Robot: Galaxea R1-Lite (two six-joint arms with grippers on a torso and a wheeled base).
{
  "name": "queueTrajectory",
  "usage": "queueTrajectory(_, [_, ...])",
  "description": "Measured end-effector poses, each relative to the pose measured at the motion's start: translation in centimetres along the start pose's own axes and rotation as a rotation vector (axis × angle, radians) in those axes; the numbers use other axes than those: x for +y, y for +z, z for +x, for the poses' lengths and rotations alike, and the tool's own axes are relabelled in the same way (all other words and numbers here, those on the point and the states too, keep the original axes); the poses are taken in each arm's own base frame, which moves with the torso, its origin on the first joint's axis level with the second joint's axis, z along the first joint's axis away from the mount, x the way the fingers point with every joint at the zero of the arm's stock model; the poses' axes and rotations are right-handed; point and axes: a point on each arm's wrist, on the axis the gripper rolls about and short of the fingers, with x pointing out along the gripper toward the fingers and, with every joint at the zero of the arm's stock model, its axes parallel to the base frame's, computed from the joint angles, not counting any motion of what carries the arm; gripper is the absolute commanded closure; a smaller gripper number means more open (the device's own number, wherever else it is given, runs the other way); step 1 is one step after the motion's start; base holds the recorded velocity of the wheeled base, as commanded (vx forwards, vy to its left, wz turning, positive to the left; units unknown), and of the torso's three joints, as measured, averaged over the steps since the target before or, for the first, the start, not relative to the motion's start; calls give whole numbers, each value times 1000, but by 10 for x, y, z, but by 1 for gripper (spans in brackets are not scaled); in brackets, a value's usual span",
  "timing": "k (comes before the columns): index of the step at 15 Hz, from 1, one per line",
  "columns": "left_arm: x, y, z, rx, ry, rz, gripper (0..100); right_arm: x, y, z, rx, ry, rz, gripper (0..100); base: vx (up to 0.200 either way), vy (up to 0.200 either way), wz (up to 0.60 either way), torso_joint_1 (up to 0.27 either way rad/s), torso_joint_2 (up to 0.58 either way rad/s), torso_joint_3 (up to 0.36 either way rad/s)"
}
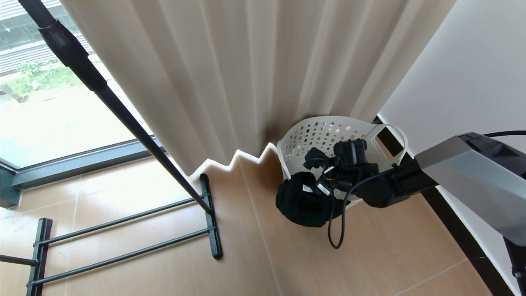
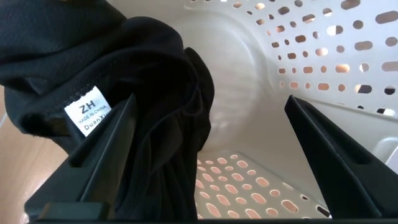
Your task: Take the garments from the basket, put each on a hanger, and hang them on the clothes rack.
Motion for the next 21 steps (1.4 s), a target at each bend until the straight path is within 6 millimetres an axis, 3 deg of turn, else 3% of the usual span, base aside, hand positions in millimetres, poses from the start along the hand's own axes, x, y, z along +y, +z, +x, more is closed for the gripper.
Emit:
queueTrajectory(20, [0, 0, 0, 0, 0, 0, 0, -5, -2, 33, 51, 12, 126, 0, 0, 0, 0, 0, 0, 0])
queueTrajectory(21, [0, 0, 0, 0, 0, 0, 0, -5, -4, 36, 53, 10, 128, 100, 0, 0, 0, 0, 0, 0])
